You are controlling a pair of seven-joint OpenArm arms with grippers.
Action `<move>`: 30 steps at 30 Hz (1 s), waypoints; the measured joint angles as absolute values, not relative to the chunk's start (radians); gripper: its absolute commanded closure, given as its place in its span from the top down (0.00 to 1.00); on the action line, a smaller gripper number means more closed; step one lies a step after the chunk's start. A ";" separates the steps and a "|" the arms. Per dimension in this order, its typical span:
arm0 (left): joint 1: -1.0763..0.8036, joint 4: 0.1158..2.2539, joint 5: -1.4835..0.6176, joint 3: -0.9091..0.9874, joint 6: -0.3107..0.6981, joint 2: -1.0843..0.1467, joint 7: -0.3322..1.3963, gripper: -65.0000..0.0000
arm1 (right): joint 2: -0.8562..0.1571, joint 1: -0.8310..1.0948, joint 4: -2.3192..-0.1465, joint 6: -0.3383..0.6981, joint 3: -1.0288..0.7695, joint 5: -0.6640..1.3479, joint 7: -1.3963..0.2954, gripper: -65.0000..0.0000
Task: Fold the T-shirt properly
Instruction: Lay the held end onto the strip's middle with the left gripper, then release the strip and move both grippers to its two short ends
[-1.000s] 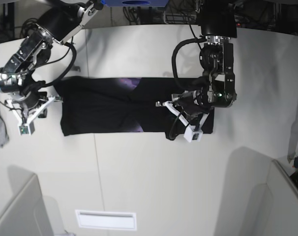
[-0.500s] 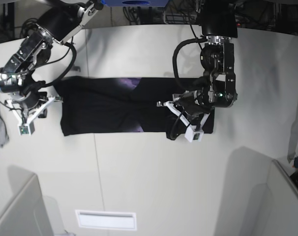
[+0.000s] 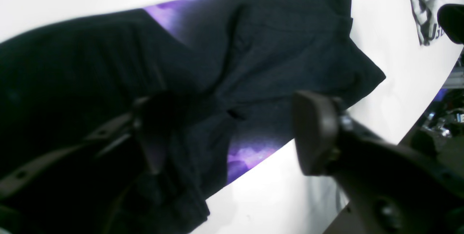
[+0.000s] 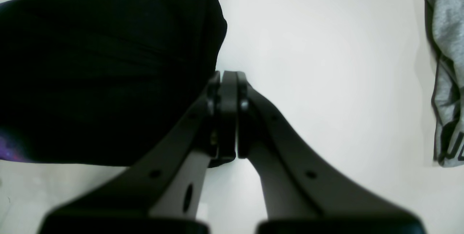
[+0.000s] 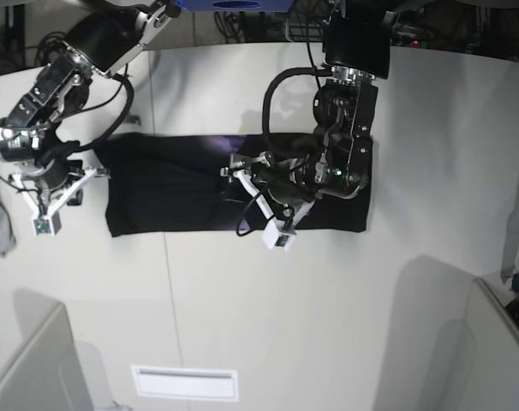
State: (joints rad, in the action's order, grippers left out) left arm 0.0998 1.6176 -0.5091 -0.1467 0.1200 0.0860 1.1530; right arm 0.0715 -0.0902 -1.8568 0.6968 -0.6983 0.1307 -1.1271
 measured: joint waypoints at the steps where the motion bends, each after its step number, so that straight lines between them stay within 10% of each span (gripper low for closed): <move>1: 0.100 1.616 -0.507 -0.147 0.120 0.086 1.154 0.84 | 0.071 -0.090 -1.857 0.697 -0.698 0.130 -1.128 0.00; 8: 0.043 1.814 -0.538 -0.031 0.130 0.056 1.163 0.80 | 0.065 -0.088 -1.856 0.697 -0.698 0.133 -1.128 0.00; 11: -0.052 1.949 -0.512 0.204 0.123 -0.036 1.149 0.38 | 0.060 -0.091 -1.848 0.697 -0.699 0.131 -1.141 0.00; 13: -0.101 1.938 -0.488 0.352 0.111 -0.101 1.166 0.00 | 0.063 -0.120 -1.806 0.696 -0.699 0.133 -1.209 0.33; 17: -0.141 1.875 -0.516 0.588 0.131 -0.174 1.153 0.00 | 0.037 -0.193 -1.654 0.698 -0.696 0.161 -1.277 0.81; 30: -0.229 1.636 -0.494 0.591 0.267 -0.252 0.971 0.00 | -0.084 -0.237 -1.223 0.696 -0.702 0.478 -1.242 0.77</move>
State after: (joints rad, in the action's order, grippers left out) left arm -0.2287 1.6360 -0.4938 0.5915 0.2668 -0.2523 0.9707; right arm -0.0837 -0.2371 -1.2232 0.6960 -0.7021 0.4778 -1.2419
